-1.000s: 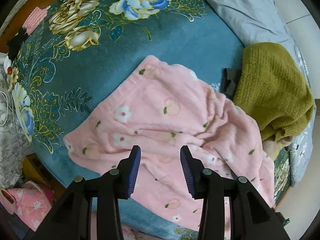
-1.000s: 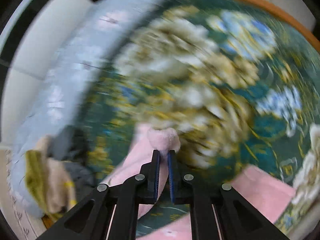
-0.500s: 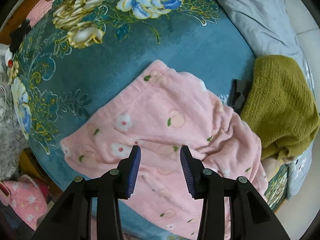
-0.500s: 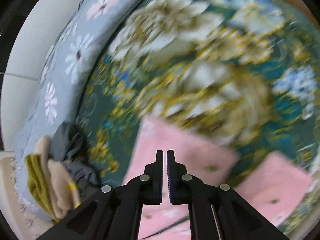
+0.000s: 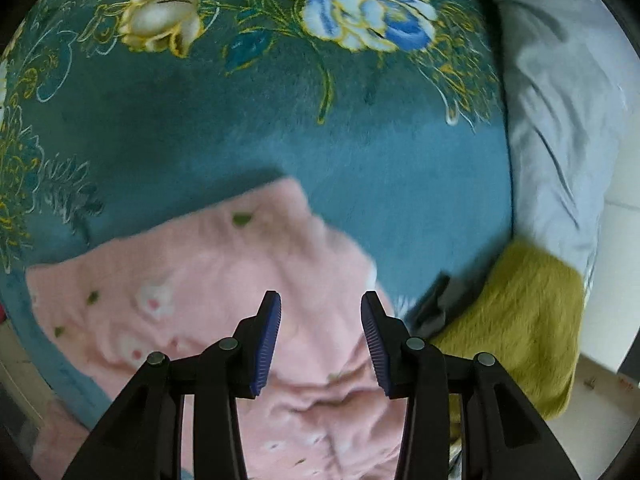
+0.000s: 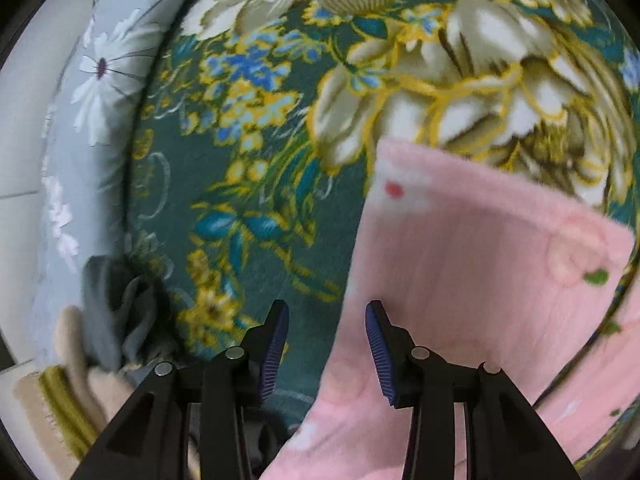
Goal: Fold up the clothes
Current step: 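Pull the pink sleeve across the garment with the right gripper and release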
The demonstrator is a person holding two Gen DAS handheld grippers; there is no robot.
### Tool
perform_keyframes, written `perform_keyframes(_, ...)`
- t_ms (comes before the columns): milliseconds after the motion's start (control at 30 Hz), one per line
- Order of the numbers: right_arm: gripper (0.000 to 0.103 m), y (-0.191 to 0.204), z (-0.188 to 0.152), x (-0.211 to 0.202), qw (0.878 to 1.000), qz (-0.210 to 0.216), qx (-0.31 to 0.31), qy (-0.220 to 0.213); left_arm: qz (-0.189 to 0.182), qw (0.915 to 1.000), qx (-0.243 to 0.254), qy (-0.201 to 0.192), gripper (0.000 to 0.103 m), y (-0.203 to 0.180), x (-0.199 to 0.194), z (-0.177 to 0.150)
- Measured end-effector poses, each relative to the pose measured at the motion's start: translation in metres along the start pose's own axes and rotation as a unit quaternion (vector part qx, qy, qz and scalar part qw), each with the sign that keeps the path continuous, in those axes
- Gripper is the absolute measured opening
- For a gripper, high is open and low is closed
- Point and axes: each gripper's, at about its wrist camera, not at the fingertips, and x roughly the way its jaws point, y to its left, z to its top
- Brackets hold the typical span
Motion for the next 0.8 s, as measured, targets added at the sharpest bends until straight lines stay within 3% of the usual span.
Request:
perform_keyframes(167, 0.040, -0.002, 0.006, 0.009, 0.999, -0.046, 0.019, 0.003, 0.037, 0.9987, 0.032, -0.017, 0.042, -0.017, 0.008, 0.023)
perform_keyframes(200, 0.036, -0.002, 0.006, 0.010, 0.998, -0.059, 0.020, 0.003, 0.042, 0.9982, 0.039, -0.020, 0.042, -0.019, 0.008, 0.026)
perform_keyframes(267, 0.011, -0.002, 0.006, 0.011, 0.996, -0.085, 0.022, 0.004, 0.053, 0.9970, 0.052, -0.022, 0.042, -0.022, 0.010, 0.033)
perform_keyframes(333, 0.005, -0.006, 0.009, 0.005, 0.996, -0.086, 0.022, 0.003, 0.061, 0.9960, 0.062, -0.023, 0.042, -0.022, 0.011, 0.040)
perform_keyframes(367, 0.004, -0.008, 0.011, 0.001, 0.996, -0.083, 0.022, 0.002, 0.061, 0.9958, 0.063, -0.023, 0.042, -0.021, 0.011, 0.044)
perform_keyframes(467, 0.002, -0.009, 0.036, -0.044, 0.994, -0.069, 0.025, -0.082, 0.057, 0.9958, 0.067, -0.025, 0.042, -0.017, 0.009, 0.052)
perform_keyframes(567, 0.002, -0.017, 0.064, -0.081, 0.989, -0.052, 0.050, -0.130, 0.057, 0.9951, 0.074, -0.033, 0.042, -0.013, 0.006, 0.060)
perform_keyframes(800, 0.003, 0.001, 0.064, -0.099, 0.989, -0.057, 0.023, -0.138, 0.076, 0.9917, 0.102, -0.019, 0.043, -0.012, 0.020, 0.068)
